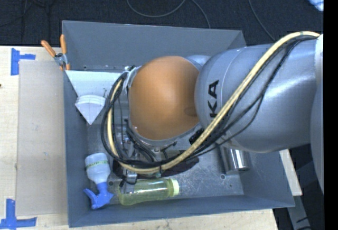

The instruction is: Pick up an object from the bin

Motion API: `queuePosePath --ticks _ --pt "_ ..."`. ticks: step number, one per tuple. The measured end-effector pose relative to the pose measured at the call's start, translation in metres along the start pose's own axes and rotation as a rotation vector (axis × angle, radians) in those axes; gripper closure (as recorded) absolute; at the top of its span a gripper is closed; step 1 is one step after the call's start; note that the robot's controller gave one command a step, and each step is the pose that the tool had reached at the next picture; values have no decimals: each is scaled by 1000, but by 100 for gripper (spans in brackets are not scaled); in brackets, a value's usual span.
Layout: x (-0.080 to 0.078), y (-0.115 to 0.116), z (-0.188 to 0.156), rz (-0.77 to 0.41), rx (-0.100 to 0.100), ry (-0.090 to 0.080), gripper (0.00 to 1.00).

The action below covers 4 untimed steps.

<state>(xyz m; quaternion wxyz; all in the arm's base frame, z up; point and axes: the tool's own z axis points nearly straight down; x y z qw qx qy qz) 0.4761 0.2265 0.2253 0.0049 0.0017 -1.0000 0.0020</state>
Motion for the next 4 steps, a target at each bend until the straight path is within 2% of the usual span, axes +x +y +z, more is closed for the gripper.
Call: queuePosePath --ticks 1,2,3,4 --pt "-2 -1 -4 5 -3 -7 0" --pt "-9 -41 68 -83 -2 -6 0" --pt "-11 -90 151 -87 -4 -9 0" --pt "-3 -105 153 -199 -6 -26 0"
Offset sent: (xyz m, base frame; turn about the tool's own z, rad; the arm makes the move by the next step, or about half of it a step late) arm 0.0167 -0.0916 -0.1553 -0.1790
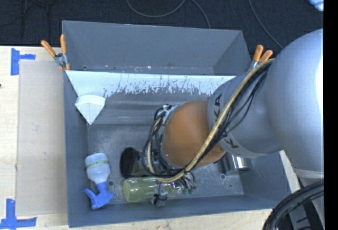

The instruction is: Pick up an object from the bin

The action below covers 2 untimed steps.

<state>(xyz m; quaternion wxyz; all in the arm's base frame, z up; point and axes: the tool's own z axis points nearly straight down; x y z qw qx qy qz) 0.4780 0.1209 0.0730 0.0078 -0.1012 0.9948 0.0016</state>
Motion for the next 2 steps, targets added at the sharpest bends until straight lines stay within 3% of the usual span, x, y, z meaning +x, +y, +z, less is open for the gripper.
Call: queuePosePath --ticks 1,2 --pt "-12 13 -2 114 2 14 0" --pt "0 0 0 3 -1 1 100"
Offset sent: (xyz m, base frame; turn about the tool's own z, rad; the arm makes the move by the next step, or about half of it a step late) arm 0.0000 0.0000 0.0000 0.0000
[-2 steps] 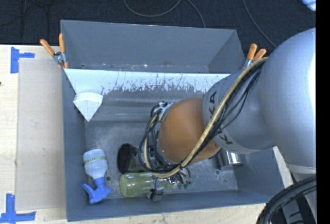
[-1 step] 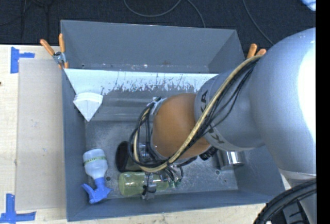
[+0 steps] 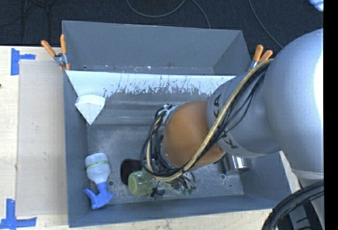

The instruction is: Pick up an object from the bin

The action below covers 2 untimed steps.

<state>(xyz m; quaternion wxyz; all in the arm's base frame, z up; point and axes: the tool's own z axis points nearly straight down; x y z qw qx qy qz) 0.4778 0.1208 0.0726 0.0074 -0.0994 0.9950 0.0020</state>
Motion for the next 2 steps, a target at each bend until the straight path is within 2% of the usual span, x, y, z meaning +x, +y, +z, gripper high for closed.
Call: queuePosePath --ticks 2 --pt "1 0 -3 0 0 3 100"
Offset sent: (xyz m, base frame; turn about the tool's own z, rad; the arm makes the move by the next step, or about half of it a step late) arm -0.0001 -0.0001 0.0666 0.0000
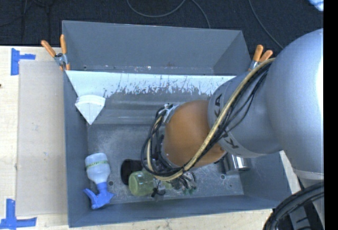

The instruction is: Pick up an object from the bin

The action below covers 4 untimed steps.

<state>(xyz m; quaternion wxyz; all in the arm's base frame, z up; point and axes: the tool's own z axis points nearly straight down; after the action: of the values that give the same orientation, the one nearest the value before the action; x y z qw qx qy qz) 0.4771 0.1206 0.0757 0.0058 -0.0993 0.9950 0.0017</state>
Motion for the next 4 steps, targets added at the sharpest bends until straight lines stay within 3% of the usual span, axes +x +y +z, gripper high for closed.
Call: queuePosePath --ticks 1,2,4 --pt "1 0 -25 0 0 5 100" --pt "-1 1 -40 0 0 -2 100" --pt "-1 1 -50 1 0 1 100"
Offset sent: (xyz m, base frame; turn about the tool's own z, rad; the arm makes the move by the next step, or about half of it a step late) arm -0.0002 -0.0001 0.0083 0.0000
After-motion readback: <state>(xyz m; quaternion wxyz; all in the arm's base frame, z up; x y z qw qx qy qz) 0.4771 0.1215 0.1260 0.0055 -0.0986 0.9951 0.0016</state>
